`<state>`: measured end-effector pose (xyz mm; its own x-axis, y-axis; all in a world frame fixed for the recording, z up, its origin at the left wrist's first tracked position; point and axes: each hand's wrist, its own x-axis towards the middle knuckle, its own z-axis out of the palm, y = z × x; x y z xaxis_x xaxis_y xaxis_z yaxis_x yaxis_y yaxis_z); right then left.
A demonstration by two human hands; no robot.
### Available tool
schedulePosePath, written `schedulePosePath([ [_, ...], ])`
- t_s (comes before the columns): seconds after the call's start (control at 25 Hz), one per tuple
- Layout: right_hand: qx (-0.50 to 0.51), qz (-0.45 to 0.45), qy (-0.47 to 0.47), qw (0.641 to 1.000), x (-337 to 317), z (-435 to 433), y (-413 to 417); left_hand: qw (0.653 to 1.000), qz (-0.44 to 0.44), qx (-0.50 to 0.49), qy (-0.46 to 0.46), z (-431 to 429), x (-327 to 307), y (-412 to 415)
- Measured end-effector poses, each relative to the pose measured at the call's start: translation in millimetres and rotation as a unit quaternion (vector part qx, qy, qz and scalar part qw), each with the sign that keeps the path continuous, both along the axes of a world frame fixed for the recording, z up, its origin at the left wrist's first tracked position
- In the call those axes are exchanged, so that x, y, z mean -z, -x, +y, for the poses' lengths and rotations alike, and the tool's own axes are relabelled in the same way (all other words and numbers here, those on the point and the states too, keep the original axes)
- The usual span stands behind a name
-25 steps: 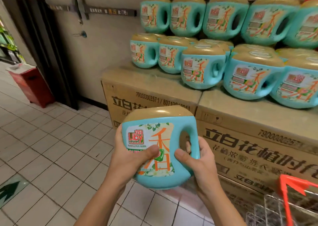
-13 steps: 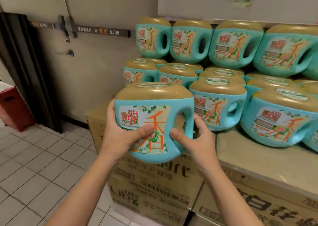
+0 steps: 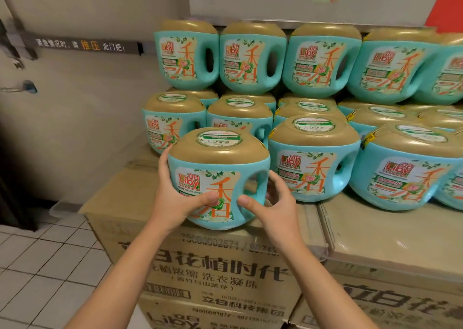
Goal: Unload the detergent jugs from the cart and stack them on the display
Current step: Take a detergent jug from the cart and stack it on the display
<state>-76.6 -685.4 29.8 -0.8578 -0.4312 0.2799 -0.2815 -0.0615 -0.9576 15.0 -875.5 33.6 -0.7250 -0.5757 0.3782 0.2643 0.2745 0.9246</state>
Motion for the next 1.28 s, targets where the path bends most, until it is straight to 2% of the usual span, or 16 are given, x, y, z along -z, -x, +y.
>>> schedulePosePath([
  [0.08,0.014,0.038,-0.034,0.999,-2,-1,2,1.0,-0.009,0.006,0.006,-11,2,9],
  [0.16,0.072,0.114,-0.061,0.989,-9,5,4,1.0,-0.013,0.011,-0.001,-20,2,19],
  [0.24,0.204,0.209,-0.048,0.955,-19,19,11,1.0,-0.018,0.017,0.0,-26,2,28],
  [0.32,0.323,0.243,-0.036,0.914,-26,37,27,1.0,-0.025,0.017,0.005,-30,4,36],
  [0.4,0.361,0.174,-0.061,0.914,-29,51,45,0.999,-0.036,-0.003,0.014,-30,4,44],
  [0.52,0.313,0.115,-0.092,0.938,-24,54,64,0.995,-0.068,-0.064,0.044,-30,4,55],
  [0.64,0.285,0.096,-0.08,0.95,-13,47,75,0.995,-0.054,-0.088,0.001,-26,10,62],
  [0.84,0.317,0.091,-0.063,0.942,4,41,74,0.993,-0.019,-0.107,-0.046,-1,21,73],
  [1.0,0.337,0.079,-0.035,0.938,11,38,71,0.983,-0.041,-0.181,-0.011,8,25,76],
  [1.28,0.352,0.07,-0.031,0.933,12,38,74,0.987,-0.053,-0.152,0.01,5,27,77],
])
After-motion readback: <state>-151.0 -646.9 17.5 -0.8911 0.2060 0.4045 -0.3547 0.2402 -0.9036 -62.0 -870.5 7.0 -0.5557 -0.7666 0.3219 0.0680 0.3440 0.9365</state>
